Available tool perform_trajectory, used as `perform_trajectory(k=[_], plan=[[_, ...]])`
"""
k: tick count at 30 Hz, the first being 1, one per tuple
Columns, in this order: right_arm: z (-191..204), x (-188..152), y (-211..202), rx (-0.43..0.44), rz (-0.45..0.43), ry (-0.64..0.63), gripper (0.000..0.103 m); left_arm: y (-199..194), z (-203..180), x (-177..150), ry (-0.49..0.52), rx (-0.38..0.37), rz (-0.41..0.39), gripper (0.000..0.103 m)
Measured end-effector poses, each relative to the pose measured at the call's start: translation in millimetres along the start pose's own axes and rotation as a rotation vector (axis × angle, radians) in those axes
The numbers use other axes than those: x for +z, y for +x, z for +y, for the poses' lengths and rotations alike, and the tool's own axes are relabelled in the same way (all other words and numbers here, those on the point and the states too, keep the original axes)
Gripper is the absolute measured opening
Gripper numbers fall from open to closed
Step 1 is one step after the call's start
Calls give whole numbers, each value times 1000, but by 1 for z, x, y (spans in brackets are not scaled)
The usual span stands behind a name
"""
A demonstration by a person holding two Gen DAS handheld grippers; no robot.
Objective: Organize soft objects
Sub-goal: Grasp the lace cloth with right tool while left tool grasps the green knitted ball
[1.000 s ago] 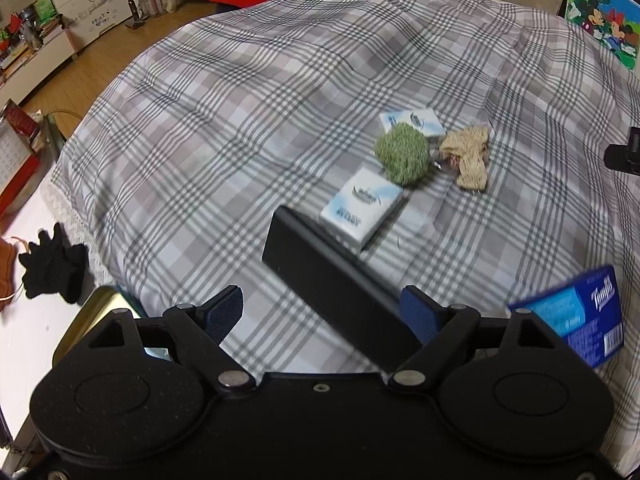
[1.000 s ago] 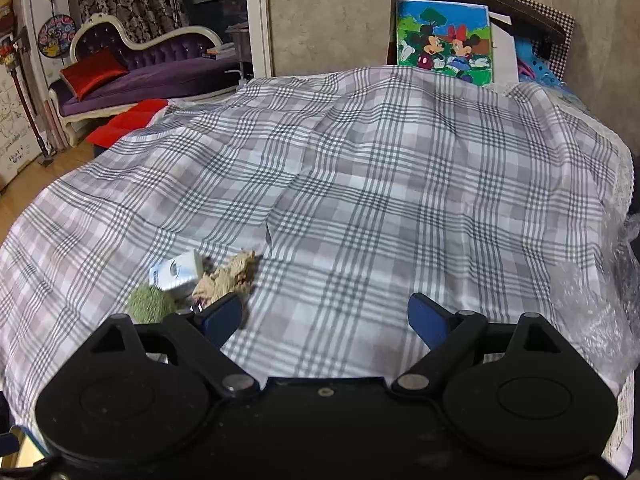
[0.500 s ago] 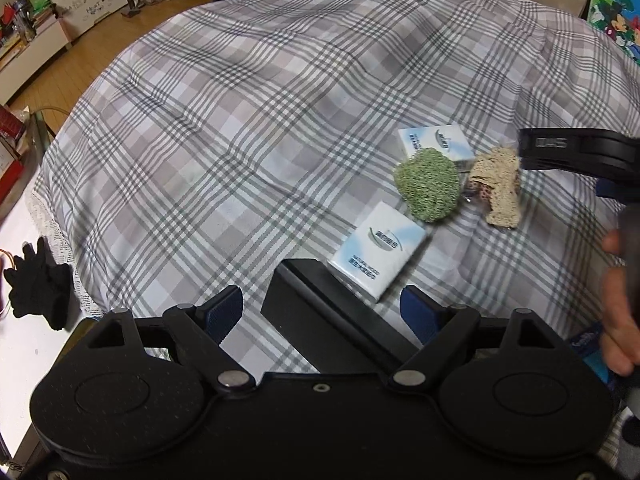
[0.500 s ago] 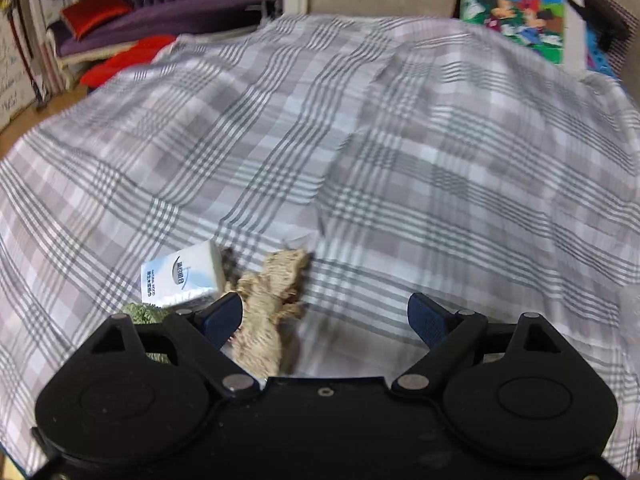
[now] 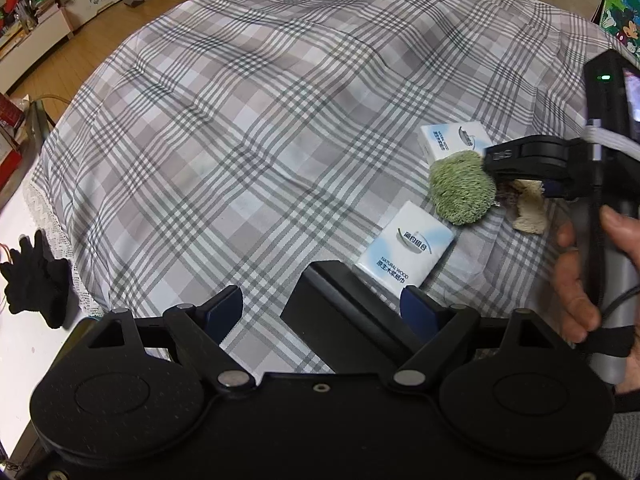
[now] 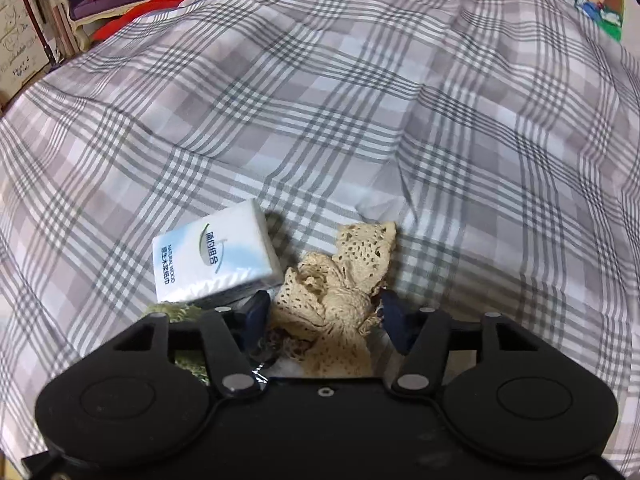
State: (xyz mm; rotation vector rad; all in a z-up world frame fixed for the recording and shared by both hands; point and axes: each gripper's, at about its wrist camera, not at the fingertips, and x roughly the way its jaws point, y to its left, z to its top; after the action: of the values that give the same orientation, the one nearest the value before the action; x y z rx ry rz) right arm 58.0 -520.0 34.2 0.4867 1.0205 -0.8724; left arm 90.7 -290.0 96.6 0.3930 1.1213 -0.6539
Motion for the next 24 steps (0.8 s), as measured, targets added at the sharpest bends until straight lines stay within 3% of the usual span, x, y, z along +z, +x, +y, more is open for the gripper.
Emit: perform_trajectory(k=[7,15,24], plan=[[-33,-19,-47,-34,-64,54,50,-7,-13,-1,22,-2,-28,83],[-86,-63,-109,-52,-116,211,51,-11,-43,11,55,-1,-90,83],[-109,-90,-112,-106,-209,252,51,12,-77,35,61,-3,-100,86]])
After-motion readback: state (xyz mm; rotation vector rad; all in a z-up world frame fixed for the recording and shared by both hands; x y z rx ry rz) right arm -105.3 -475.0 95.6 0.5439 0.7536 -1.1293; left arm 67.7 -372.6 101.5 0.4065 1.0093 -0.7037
